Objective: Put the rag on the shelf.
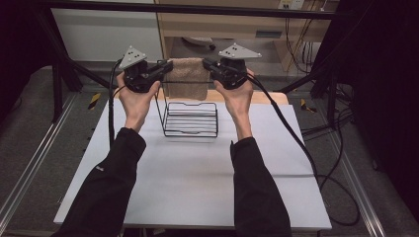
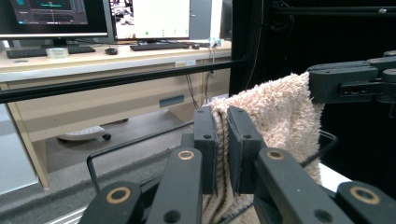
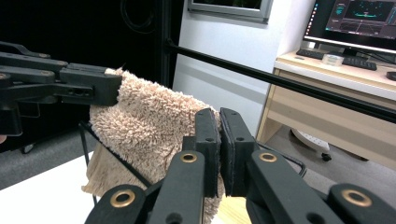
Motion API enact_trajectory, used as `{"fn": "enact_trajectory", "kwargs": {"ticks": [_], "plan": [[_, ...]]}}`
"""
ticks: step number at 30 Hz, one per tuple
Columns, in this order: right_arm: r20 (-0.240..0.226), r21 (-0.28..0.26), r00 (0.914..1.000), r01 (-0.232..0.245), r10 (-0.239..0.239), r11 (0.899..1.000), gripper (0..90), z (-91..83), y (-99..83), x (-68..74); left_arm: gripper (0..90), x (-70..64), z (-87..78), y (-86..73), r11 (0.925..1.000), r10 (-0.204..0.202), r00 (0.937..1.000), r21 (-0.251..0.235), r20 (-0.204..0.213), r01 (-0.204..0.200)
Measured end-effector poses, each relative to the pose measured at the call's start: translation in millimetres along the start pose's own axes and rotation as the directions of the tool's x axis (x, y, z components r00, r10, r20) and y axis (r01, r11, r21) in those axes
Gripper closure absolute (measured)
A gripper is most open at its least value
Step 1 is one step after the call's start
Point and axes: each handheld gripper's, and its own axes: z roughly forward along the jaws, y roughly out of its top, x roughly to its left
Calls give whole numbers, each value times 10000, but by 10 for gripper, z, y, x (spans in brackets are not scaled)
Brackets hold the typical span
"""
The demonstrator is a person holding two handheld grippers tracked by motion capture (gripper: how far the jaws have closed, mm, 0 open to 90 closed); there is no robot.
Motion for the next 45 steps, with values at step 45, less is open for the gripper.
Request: {"fn": "enact_trajectory", "kwargs": {"ticks": [45], "plan": [[-560, 431, 9940, 969, -944, 9944, 868, -270, -231, 318, 655, -87, -319, 90, 9977, -193, 9988, 654, 445, 164]]}}
